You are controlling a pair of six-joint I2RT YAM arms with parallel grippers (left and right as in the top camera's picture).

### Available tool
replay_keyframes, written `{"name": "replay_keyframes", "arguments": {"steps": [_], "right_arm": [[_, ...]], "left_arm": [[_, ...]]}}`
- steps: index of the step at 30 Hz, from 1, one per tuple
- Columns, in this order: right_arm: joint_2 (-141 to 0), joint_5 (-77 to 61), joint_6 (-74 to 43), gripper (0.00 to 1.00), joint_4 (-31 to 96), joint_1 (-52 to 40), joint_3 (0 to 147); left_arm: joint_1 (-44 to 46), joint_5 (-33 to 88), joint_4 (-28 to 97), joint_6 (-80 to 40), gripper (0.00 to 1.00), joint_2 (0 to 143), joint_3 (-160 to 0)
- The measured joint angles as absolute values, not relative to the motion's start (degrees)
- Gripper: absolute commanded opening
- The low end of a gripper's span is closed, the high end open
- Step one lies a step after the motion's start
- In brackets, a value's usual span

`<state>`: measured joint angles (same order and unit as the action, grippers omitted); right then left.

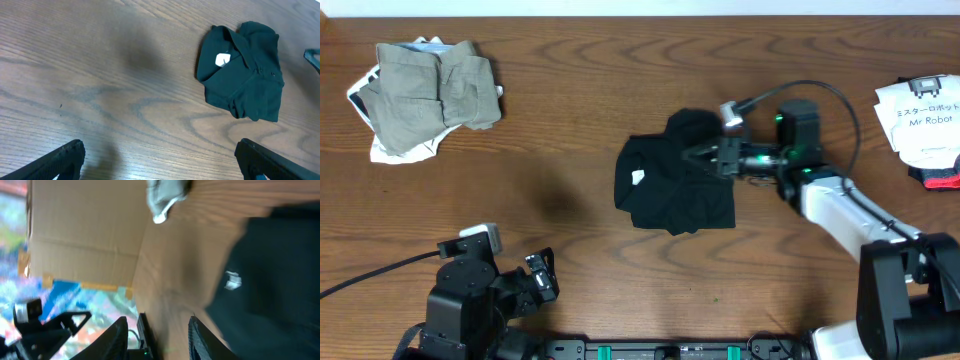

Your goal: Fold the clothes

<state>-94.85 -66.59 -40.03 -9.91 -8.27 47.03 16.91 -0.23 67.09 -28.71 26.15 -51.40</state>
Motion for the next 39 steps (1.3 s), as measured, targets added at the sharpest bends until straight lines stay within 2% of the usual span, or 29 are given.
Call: {"name": "replay_keyframes", "arguments": {"steps": [6, 12, 16, 21, 24, 29, 31, 32, 33, 39], "right_arm": [[-100.6, -67.2, -35.0, 0.37, -7.6, -5.5, 47.0], [-110.8, -65.9, -33.5, 0.37, -12.0, -5.6, 47.0], [-116.9, -67.1, -33.3, 0.3, -14.4, -5.5, 47.3], [-117.2, -67.6, -32.7, 0.3, -14.7, -5.4, 47.6], [-115.8, -67.3, -32.6, 0.33, -14.2, -5.4, 47.4], [-106.0, -68.4, -33.8, 0.49, -14.1, -5.4, 46.9], [-100.0, -69.8, -34.7, 0.6, -13.8, -5.4, 46.9], [-97.2, -70.3, -35.2, 0.75, -13.7, -5.4, 46.9], [-94.0, -70.9, -36.0, 0.99, -13.2, -5.4, 46.9], [-81.6, -70.0, -36.9, 0.99, -5.2, -5.1, 47.2]], "left_arm": [[16.9, -0.2, 67.1, -28.7, 0.98, 26.2, -51.4], [16.9, -0.2, 67.1, -28.7, 0.98, 26.2, -51.4], [16.9, -0.2, 67.1, -28.7, 0.98, 26.2, -51.4], [16.9, -0.2, 67.1, -28.7, 0.98, 26.2, -51.4], [16.9, -0.2, 67.1, -28.7, 0.98, 26.2, -51.4], [16.9, -0.2, 67.1, -28.7, 0.98, 26.2, -51.4], [16.9, -0.2, 67.1, -28.7, 0.98, 26.2, -51.4], [16.9, -0.2, 67.1, -28.7, 0.98, 26.2, -51.4], [16.9, -0.2, 67.1, -28.7, 0.98, 26.2, -51.4], [16.9, -0.2, 67.1, -28.7, 0.98, 26.2, -51.4]]}}
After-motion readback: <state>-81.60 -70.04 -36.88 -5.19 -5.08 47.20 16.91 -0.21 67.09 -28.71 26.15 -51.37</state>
